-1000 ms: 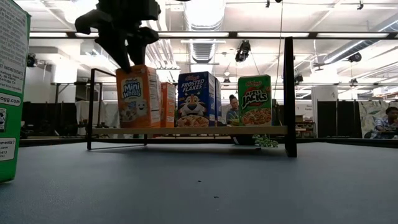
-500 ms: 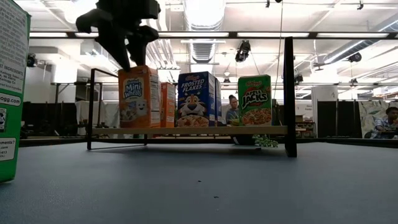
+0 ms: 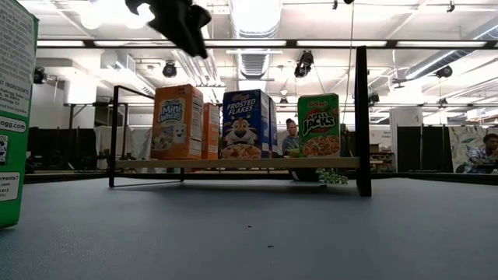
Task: Stack cereal on shelf
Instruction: Put the orange cereal box on the shelf aligned with other orange cereal boxes
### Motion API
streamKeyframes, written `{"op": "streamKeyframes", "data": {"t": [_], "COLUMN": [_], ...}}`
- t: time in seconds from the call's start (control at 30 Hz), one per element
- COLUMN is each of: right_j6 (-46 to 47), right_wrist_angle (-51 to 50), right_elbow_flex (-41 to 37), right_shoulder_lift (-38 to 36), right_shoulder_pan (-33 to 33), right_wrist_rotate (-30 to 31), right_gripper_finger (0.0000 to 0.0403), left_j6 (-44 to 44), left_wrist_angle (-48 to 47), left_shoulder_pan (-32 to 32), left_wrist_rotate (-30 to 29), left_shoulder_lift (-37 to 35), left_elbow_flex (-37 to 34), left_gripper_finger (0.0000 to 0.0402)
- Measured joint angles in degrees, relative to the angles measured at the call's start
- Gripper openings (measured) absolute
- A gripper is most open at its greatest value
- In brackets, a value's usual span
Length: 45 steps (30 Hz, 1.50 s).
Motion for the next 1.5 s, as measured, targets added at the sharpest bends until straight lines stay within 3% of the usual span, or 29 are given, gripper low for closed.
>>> {"op": "streamKeyframes", "data": {"t": [0.3, 0.37, 0.67, 1.37, 1.5], "right_j6": [0.0, 0.0, -0.1, 0.0, 0.0], "right_wrist_angle": [0.0, 0.0, 0.0, 0.1, 0.1], "right_elbow_flex": [-0.7, -0.7, -0.7, -0.7, -0.7], "right_shoulder_lift": [0.0, 0.0, 0.0, 0.0, 0.0], "right_shoulder_pan": [0.0, 0.0, 0.0, 0.0, 0.0], "right_wrist_rotate": [0.0, 0.0, 0.0, 0.0, 0.0], "right_gripper_finger": [0.0009, 0.0009, 0.0009, 0.0009, 0.0009], "left_j6": [0.1, -0.4, -2.5, -3.1, -4.4], "left_wrist_angle": [7.3, 7.2, 8.0, 2.7, 2.9], "left_shoulder_pan": [0.0, 0.0, 0.0, 0.1, 0.1], "left_wrist_rotate": [0.0, 0.0, -0.4, -0.6, -3.6], "left_shoulder_lift": [0.2, 0.3, 0.2, 0.1, 0.1], "left_elbow_flex": [-6.0, -7.2, -10.6, -9.9, -9.9], "left_gripper_finger": [0.0022, 0.0007, 0.0011, 0.0001, 0.0001]}}
